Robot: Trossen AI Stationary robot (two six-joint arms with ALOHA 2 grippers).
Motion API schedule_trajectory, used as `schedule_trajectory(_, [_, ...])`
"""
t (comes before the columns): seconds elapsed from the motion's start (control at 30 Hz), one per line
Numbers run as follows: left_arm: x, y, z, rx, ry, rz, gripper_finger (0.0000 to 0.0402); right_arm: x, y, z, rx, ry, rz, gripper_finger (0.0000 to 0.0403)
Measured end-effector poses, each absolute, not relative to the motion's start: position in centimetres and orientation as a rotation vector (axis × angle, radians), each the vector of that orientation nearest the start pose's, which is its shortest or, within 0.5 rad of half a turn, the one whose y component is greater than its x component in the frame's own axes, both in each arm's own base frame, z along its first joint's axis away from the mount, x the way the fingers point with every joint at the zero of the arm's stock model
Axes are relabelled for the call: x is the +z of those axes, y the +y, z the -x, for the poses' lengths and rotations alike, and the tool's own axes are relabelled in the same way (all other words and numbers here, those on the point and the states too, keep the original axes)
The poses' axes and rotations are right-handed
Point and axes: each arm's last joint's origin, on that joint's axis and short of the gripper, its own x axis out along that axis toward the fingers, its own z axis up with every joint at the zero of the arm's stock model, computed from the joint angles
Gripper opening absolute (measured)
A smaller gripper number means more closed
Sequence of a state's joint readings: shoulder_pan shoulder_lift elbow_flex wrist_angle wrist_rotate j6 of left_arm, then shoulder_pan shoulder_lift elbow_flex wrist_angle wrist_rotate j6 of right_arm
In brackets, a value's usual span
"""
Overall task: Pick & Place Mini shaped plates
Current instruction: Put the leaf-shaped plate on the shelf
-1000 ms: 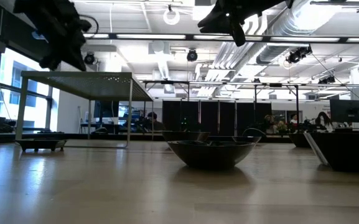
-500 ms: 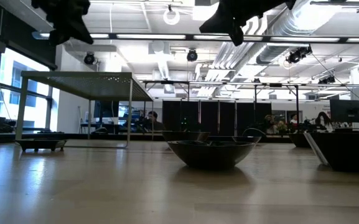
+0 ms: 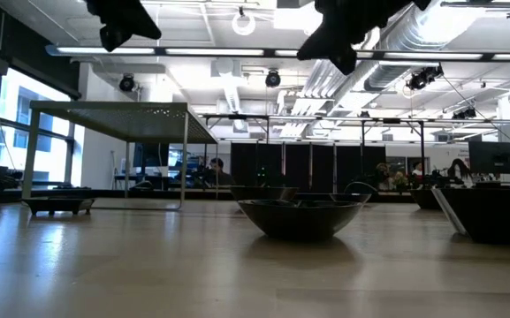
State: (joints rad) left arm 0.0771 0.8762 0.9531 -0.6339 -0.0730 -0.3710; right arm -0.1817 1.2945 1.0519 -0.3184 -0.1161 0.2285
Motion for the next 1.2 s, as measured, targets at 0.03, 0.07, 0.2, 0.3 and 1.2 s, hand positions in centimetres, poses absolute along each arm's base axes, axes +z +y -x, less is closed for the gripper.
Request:
schedule_trajectory(0.03, [33.3,1.4,-17.3,0.241,0.528,0.359,0.0001,30.3,-4.4,-27.7,-0.118,0.574,-0.313,0.0009])
schedule_trajectory(0.07, [33.3,1.3,-17.4,0.234,0.532,0.357,0.0001,30.1,-4.0,-27.6,-0.110,0.600,-0.323,0.0010])
schedule_trajectory(0.2, [33.1,1.0,-17.8,0.219,0.548,0.351,0.0001,28.7,-2.2,-27.6,-0.080,0.683,-0.381,0.0019])
schedule_trajectory(0.3, [32.8,1.0,-18.1,0.221,0.562,0.349,0.0001,26.3,-1.0,-27.6,-0.045,0.717,-0.465,0.0032])
schedule_trajectory(1.2, [31.9,1.1,-20.5,0.202,0.575,0.331,0.0001,13.5,6.1,-32.6,-0.008,0.906,-0.859,0.0109])
